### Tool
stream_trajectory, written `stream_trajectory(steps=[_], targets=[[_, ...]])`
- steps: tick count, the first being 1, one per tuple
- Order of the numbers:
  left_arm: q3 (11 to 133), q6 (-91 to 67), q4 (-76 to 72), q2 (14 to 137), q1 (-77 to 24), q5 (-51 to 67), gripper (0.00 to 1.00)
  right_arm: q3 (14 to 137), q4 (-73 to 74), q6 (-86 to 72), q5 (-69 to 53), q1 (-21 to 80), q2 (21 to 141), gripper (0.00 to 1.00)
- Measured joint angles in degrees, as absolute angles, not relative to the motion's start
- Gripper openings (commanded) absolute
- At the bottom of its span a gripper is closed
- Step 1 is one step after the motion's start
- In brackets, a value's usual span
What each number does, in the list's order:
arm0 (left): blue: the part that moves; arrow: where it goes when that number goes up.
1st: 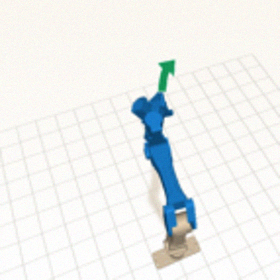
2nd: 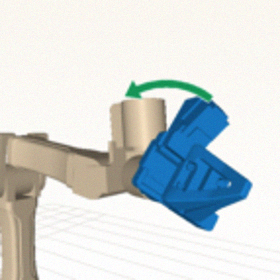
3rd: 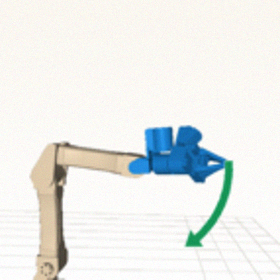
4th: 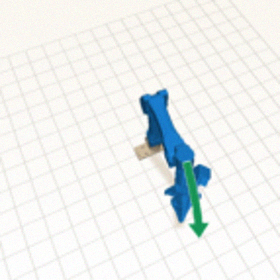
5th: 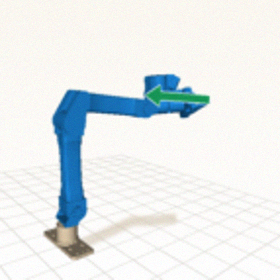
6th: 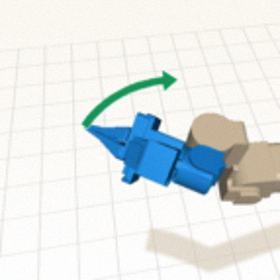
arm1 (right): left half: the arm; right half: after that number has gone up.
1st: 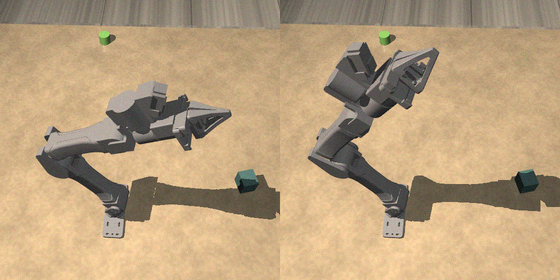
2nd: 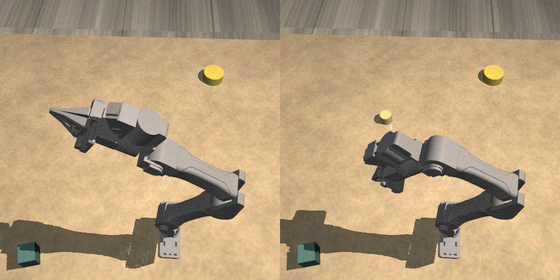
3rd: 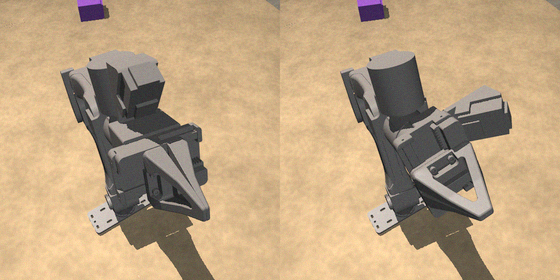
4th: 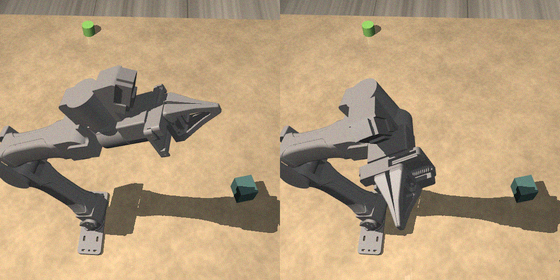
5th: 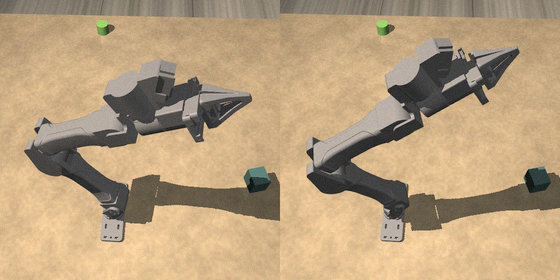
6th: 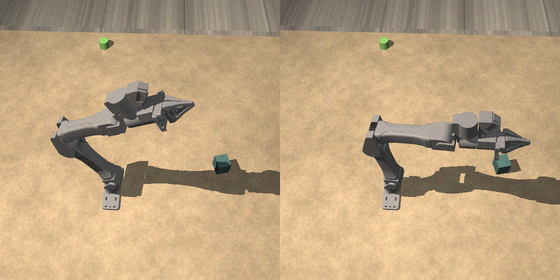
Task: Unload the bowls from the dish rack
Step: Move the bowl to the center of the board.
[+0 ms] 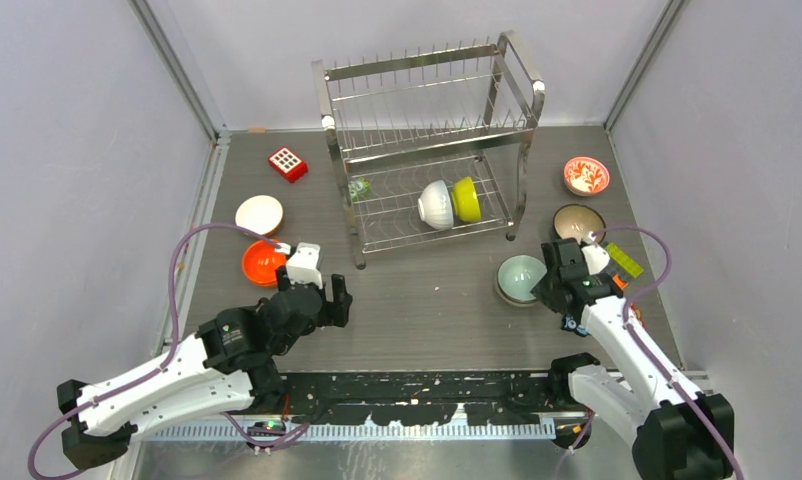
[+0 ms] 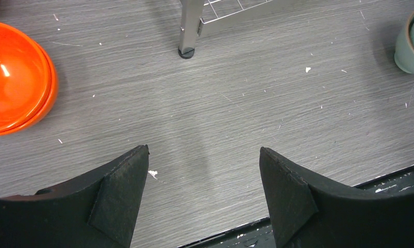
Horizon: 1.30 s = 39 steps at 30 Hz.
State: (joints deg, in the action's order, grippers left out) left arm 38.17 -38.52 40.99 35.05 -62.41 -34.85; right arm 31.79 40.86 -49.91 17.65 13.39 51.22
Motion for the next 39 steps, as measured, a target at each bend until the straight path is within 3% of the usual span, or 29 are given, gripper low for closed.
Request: stream_trajectory(steps=[9,25,31,39], targets=[[38.17,-38.52,40.99,34.85,-62.41,-34.81,0.8,31.53,40.56,-49.87,16.84,2.39,51.64,0.01],[38.17,-38.54,40.97,34.52,-62.41,-34.79,0.8,30.02,35.03,-50.3,16.82,-4.01,53.6,0.01],[38.17,-38.54,40.97,34.54,-62.5,-34.76,0.8,28.91,33.39,-50.17,14.46,-4.51,52.14,0.24],[38.17,-38.54,40.97,34.7,-62.5,-34.63,0.8,28.16,34.41,-50.06,11.68,-4.54,49.19,0.43]])
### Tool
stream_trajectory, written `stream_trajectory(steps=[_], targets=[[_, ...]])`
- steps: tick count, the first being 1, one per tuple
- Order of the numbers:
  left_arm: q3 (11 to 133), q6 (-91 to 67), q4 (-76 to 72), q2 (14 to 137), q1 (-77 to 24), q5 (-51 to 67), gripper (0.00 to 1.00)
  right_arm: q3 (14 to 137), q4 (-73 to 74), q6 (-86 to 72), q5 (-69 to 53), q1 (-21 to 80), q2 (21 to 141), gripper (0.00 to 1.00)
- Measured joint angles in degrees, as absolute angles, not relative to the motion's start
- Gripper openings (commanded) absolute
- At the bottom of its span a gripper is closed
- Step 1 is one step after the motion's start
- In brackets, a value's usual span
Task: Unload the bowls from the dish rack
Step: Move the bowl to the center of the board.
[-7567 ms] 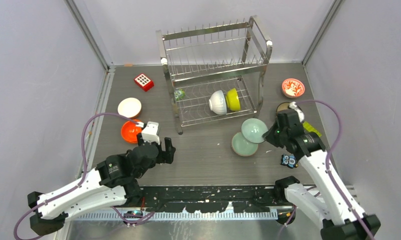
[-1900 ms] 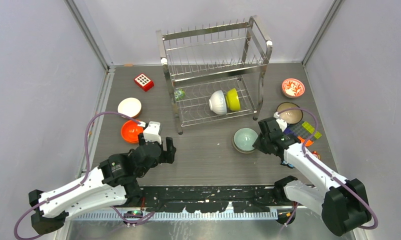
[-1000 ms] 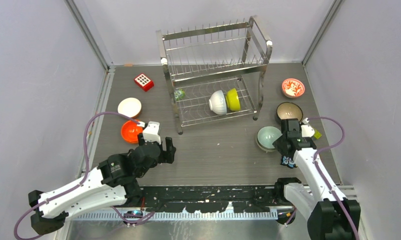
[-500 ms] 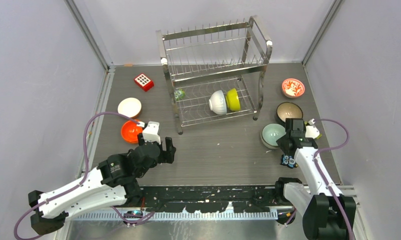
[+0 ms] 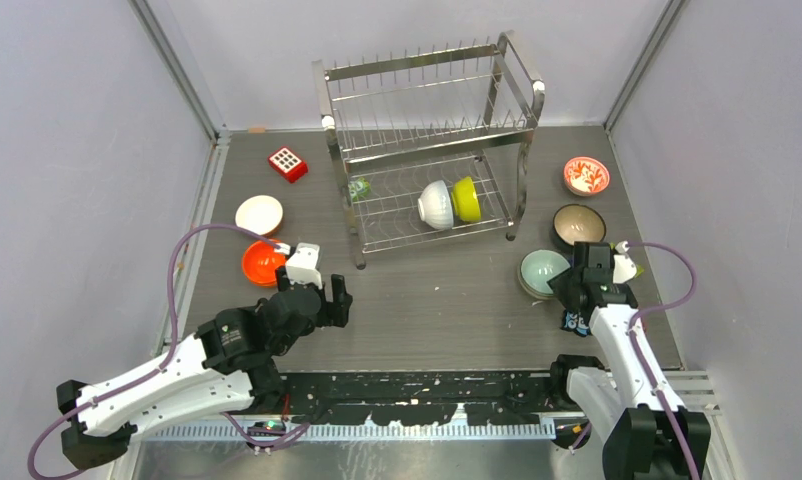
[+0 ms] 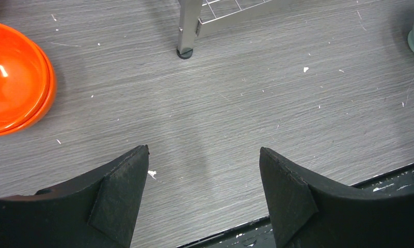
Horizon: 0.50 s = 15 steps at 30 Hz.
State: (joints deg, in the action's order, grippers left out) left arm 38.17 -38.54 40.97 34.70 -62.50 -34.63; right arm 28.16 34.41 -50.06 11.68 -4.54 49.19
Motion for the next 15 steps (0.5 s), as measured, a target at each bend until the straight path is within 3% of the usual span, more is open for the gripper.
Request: stream_trajectory(steps=[10,15], targets=[[38.17,-38.52,40.97,34.68,-62.5,-34.61,0.8,31.77,38.61,-49.63,11.0,-4.54,45.3,0.68],[38.17,-38.54,40.97,34.68,-62.5,-34.59,0.8,37.21,44.62,-48.25,11.07,-4.38,41.74,0.7]])
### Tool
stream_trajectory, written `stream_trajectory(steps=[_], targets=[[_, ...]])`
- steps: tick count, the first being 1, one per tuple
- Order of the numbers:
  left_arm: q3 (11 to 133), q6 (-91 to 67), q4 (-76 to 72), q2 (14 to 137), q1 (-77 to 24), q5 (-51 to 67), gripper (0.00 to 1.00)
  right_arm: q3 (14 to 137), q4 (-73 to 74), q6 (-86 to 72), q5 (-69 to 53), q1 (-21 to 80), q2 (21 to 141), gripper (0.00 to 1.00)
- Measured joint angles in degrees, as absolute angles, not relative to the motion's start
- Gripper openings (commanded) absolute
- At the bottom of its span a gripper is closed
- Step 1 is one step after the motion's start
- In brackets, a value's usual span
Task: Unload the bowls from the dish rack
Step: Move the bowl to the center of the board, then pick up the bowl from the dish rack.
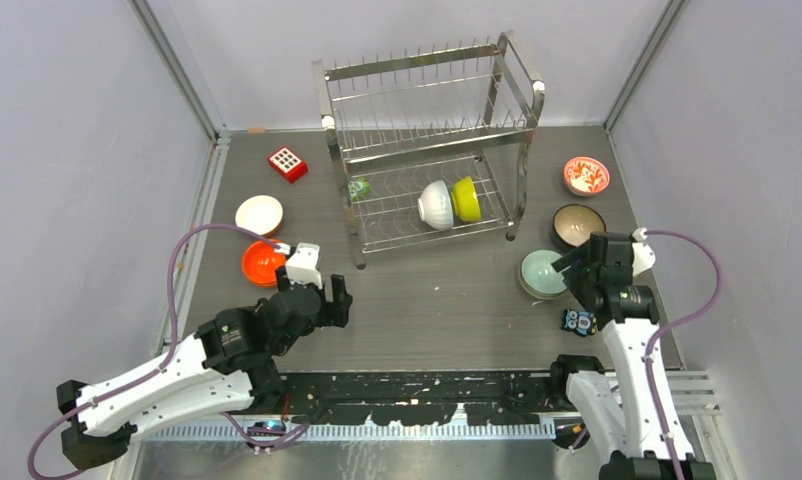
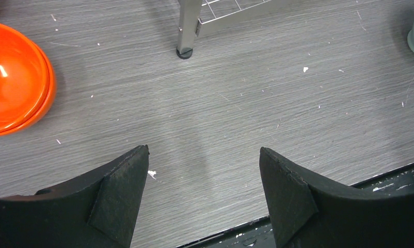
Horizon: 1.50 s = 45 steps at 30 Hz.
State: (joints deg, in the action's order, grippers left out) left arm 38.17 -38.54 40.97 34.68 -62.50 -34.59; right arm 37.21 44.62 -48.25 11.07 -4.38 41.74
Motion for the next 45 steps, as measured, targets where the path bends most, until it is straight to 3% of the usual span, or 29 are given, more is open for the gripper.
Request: stream_trajectory(steps=[6,12,17,23,31,45], targets=[[38.17,-38.52,40.97,34.87,-62.5,-34.41,0.8,47.05,49.8,-44.25,11.84,0.82,38.09,0.66],[38.17,-38.48,41.04,35.86,-62.5,-34.81,0.8,51.7,46.24,-40.1,13.5,18.87,37.63,0.67],[38.28,-38.46,42.0,36.03,-62.5,-36.21,0.8,51.68,39.44,-36.69,18.5,34.37,43.7,0.67],[41.04,-38.24,46.06,35.79,-62.5,-39.03,0.8,49.52,26.63,-32.97,24.36,42.04,53.58,0.68],[42.3,-36.95,48.49,32.4,-62.5,-42.0,0.8,38.74,4.86,-28.8,28.51,42.72,59.55,0.8],[42.3,-36.56,48.49,30.59,-62.5,-42.39,0.8,40.03,-8.62,-34.76,12.99,31.2,67.94,0.75]])
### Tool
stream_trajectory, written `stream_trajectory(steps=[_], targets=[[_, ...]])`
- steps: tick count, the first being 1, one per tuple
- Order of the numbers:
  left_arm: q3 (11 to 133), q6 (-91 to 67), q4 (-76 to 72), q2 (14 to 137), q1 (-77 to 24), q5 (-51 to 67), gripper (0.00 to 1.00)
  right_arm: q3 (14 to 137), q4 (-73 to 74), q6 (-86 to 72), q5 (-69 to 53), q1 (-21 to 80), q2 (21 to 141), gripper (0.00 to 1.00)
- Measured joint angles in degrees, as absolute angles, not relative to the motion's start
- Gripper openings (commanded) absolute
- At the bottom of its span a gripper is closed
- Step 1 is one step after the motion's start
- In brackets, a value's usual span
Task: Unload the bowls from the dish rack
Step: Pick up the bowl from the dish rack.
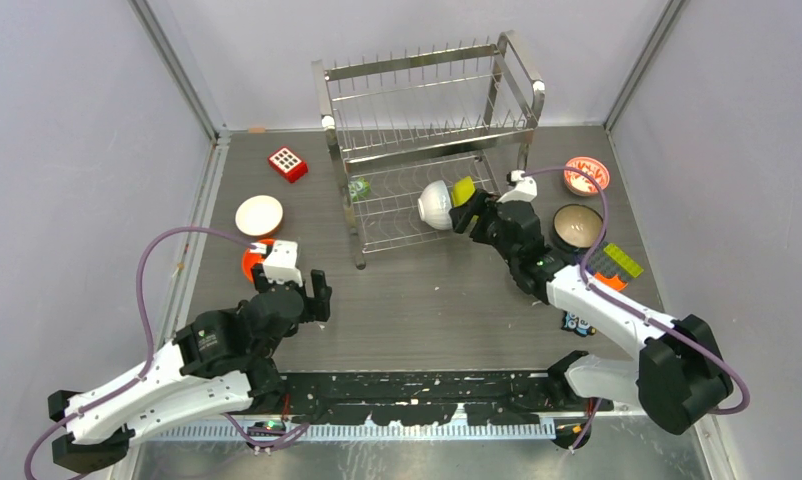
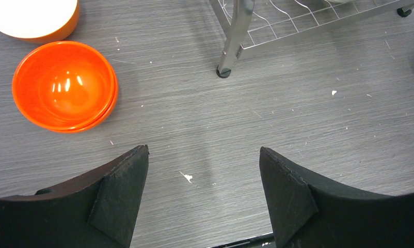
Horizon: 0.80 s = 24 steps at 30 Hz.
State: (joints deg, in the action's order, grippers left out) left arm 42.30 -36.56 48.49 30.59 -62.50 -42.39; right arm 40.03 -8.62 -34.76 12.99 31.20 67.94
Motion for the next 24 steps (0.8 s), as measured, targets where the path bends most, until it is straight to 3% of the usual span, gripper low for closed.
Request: stream_trajectory(steps=[24], targets=[[41.85,-35.75,48.25,29.98,-62.5,-42.68,0.8,40.42,-23.2,-36.49,1.98,26.5,81.06,0.6]])
